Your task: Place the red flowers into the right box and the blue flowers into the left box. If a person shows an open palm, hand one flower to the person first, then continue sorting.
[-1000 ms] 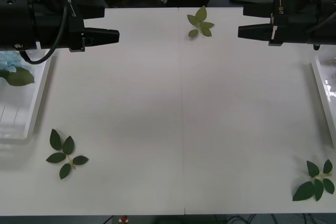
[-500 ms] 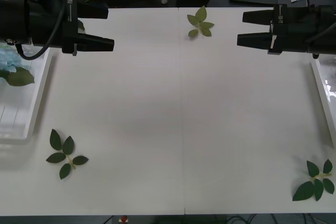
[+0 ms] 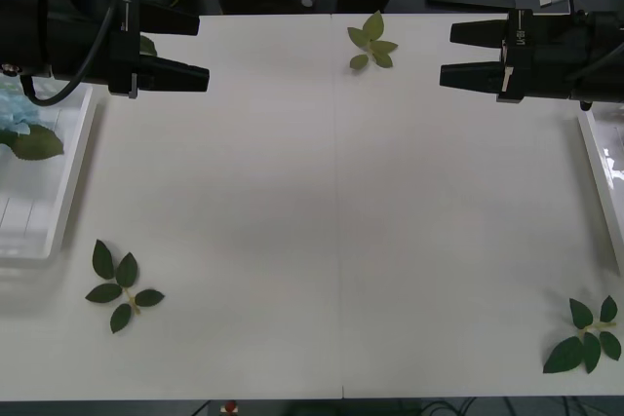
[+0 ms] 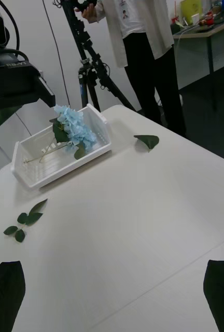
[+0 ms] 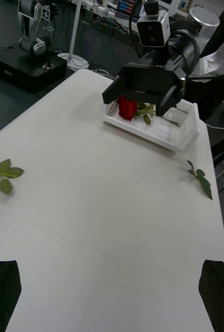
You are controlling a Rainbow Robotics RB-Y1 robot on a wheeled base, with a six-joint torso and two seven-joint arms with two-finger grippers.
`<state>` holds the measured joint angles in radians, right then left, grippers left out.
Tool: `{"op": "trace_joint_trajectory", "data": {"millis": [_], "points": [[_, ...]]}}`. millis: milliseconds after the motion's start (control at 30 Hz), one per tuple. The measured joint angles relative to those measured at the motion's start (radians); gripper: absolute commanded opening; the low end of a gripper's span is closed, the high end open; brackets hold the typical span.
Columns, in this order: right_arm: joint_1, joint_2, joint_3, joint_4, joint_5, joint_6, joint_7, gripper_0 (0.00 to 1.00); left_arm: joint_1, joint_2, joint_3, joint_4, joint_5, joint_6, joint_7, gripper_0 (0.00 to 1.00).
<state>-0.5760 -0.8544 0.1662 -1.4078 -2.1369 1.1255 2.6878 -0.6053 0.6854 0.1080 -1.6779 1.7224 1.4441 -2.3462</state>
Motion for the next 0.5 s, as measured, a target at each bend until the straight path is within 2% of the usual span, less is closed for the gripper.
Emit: {"op": "trace_joint_trajectory", "data": {"millis": [500], "points": [[0.000, 0.000, 0.000, 0.000, 0.000, 0.000, 0.000, 1.00, 0.000, 0.000, 0.000, 0.000, -0.001, 0.016, 0.000, 1.00]]}}
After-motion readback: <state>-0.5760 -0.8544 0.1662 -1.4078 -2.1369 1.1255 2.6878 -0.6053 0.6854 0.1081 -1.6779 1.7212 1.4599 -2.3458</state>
